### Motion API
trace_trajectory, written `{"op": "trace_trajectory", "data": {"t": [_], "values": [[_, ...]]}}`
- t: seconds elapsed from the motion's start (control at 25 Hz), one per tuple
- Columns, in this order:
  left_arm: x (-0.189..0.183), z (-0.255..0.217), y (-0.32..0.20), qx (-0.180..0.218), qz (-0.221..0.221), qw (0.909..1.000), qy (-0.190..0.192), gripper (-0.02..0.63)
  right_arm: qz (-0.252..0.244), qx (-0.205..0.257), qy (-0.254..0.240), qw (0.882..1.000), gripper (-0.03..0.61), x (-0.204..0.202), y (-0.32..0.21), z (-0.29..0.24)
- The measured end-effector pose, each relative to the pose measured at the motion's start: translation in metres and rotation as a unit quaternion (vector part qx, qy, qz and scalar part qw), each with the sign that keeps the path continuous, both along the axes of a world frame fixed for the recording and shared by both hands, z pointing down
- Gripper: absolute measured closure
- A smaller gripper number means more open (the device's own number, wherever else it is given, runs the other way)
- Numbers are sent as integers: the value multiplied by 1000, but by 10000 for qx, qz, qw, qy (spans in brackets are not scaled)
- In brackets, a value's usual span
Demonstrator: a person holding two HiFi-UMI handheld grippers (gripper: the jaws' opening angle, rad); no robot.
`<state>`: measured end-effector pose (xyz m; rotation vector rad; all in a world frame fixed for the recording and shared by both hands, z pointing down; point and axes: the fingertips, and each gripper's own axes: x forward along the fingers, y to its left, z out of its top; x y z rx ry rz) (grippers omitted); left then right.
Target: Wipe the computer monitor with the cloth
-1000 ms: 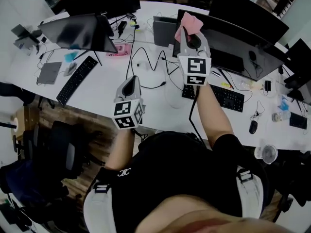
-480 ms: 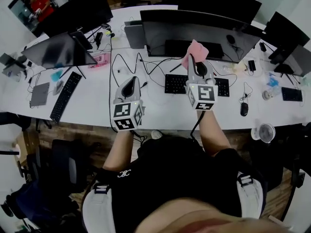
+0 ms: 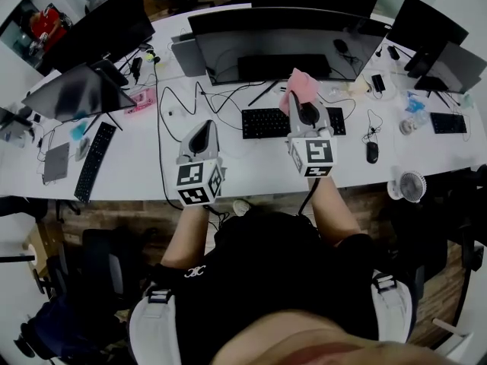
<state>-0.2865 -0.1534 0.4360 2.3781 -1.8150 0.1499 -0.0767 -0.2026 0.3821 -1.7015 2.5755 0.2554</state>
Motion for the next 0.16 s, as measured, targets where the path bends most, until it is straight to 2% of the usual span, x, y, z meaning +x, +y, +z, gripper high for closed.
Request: {"op": "trace_trajectory", "data": {"t": [0.16], "values": [[12,-2,6,13,37,10000,-16,563,-28,-75,9,10000,565,8,8,6]]}}
